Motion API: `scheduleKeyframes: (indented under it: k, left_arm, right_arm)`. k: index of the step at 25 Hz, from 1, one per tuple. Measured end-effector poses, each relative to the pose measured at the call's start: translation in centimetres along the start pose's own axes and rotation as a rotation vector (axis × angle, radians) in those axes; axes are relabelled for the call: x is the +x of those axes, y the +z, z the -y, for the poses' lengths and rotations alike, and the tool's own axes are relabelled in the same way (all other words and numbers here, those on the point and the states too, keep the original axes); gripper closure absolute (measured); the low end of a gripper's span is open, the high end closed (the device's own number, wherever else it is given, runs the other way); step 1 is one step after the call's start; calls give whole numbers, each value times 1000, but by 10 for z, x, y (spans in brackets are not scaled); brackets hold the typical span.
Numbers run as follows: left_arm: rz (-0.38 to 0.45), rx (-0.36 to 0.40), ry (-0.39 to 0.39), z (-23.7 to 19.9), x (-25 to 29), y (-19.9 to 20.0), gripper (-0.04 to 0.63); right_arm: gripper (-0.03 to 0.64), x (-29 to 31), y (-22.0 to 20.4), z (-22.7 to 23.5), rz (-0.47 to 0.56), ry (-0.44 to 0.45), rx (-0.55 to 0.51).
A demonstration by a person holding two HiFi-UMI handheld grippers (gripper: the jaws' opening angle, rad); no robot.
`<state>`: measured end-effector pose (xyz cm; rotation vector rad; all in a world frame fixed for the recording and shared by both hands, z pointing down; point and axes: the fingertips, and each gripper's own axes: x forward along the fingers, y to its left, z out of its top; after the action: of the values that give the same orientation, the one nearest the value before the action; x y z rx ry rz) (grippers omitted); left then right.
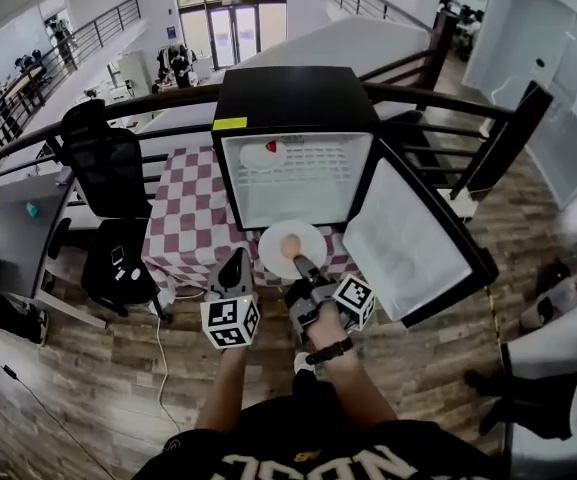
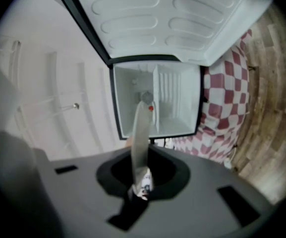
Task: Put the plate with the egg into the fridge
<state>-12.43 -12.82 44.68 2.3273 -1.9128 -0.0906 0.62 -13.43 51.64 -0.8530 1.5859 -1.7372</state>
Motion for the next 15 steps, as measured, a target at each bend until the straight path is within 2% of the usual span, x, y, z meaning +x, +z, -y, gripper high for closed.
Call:
scheduleKeyframes:
  k: [7, 15]
  left_arm:
    - [16, 7, 35, 10, 54, 8, 574]
    - [0, 28, 106, 8, 74, 0, 574]
  right_arm:
    - [578, 42, 40, -11, -53, 15, 3]
    - [578, 66, 57, -1, -127, -6, 40]
